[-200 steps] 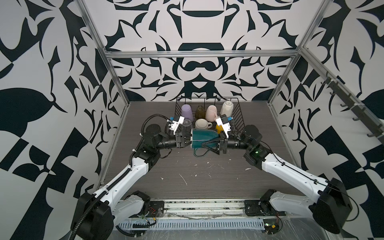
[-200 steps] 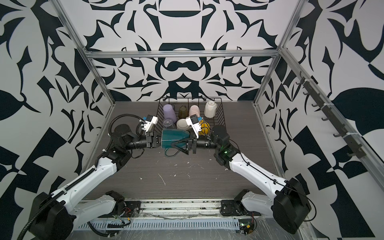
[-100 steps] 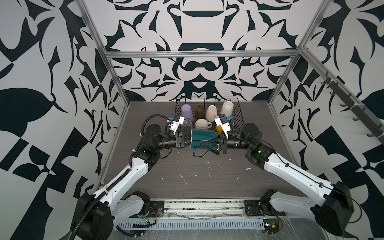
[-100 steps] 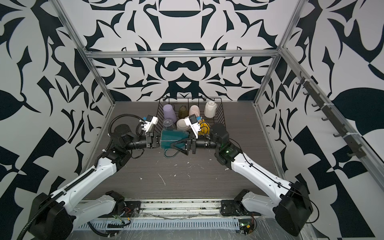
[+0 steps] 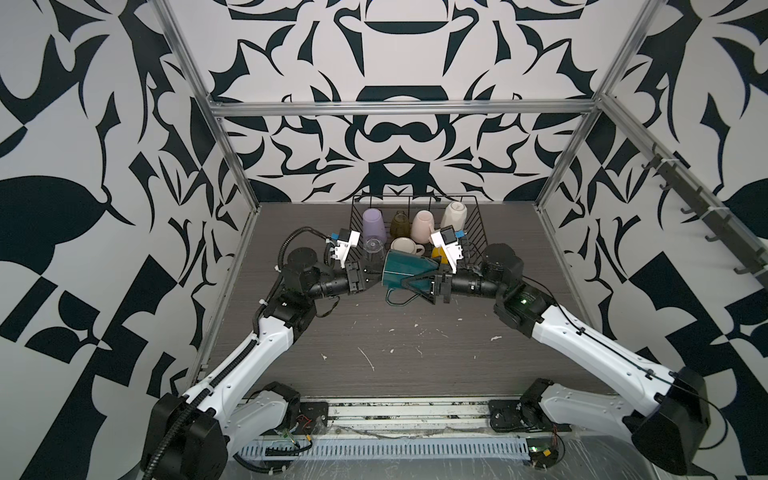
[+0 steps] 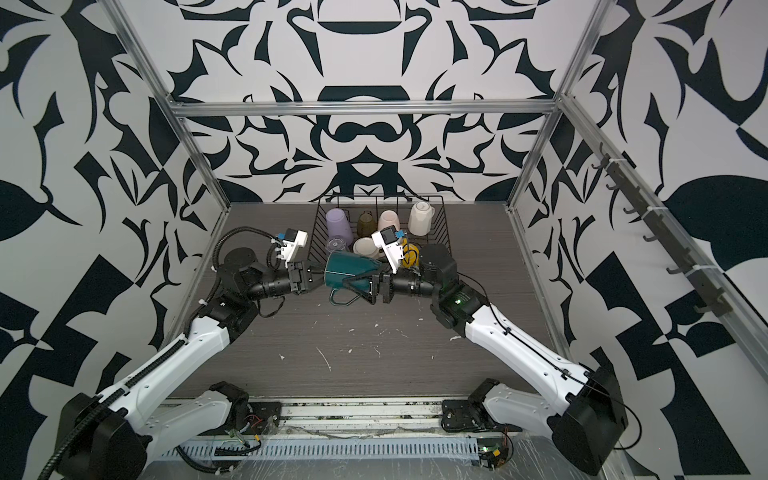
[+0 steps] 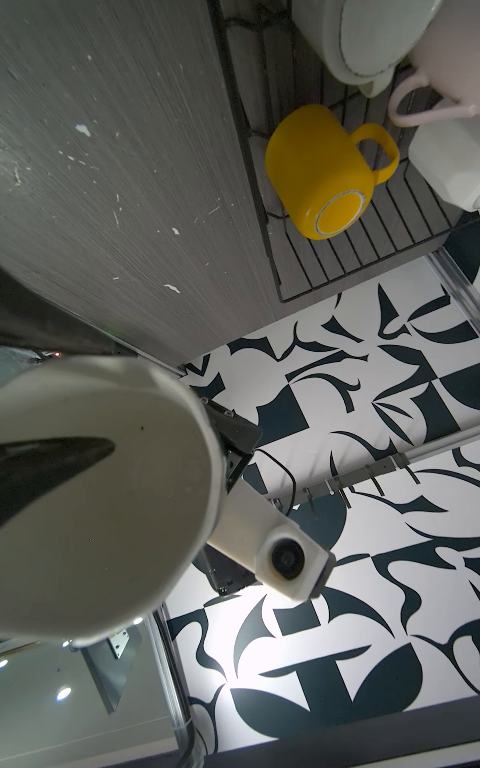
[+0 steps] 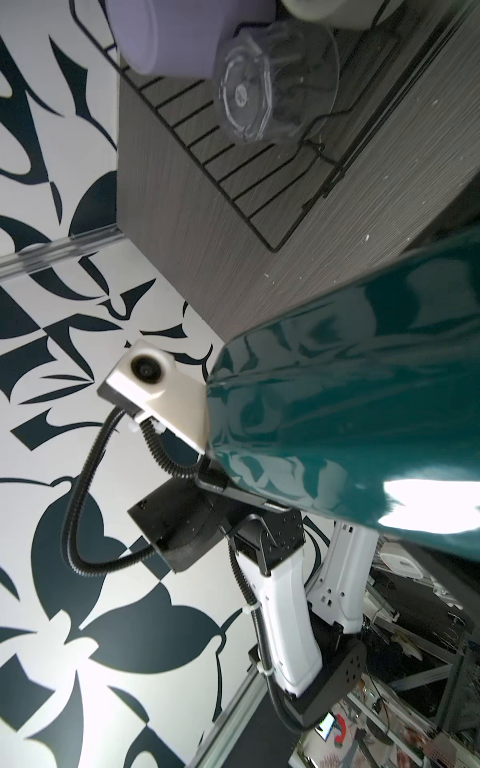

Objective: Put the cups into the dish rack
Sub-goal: 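Open the left gripper and withdraw it while the right carries the green mug, then lower the green mug upside down into the rack with the right gripper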

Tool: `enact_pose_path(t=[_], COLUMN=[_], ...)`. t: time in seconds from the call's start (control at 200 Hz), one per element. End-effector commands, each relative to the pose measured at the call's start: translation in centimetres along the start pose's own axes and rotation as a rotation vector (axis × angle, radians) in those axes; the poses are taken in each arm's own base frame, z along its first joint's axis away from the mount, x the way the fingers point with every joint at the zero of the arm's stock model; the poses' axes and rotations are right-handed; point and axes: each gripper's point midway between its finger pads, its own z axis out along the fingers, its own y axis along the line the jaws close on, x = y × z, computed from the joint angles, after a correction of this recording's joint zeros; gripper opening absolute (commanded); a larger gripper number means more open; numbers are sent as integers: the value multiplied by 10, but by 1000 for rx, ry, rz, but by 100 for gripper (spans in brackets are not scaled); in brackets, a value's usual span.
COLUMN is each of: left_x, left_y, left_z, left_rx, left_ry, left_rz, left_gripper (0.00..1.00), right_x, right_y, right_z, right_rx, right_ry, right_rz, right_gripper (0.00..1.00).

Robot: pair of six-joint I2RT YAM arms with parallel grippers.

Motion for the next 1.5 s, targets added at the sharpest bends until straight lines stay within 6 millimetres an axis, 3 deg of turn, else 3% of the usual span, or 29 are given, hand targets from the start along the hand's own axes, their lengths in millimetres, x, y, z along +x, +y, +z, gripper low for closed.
enact_pose_path(t=[0.0,0.115,0.17,0.34,0.54,0.765,0.905,1.105,1.205,1.495], left_x=[-6,-5,-4,-8,-37,-50,-48,-42,-42,-41], left_y=[-18,-12,-9,2,3,3,0,7,11,22], left_z=[-6,-10,-12,-31,-81,-148,-174,-184,-184,-187], left_rx=[33,-5,-37,-193,-496,-774,-838,-876,-886,-941], left_ry=[-31,-44,-49,-115,-320,-556,-660,-683,-676,-655], left_rz=[55,57,64,133,347,487,537,545,543,513], left_gripper=[57,93,100,99,99,99,99,99,99,99], right_x=[-46,-48,-51,-60,-64,-66,-69,-80,-87,-97], right_y=[21,18,16,26,28,-4,-27,-47,-68,-147], right_z=[-14,-22,-31,-65,-101,-134,-140,-139,-141,-127], right_rx=[9,63,125,279,432,728,873,980,1069,1110], right_ry=[-133,-124,-107,-82,-91,-24,56,121,153,260], right_rz=[-106,-113,-121,-175,-208,-177,-188,-235,-259,-179], right_gripper=[0,0,0,0,0,0,0,0,0,0])
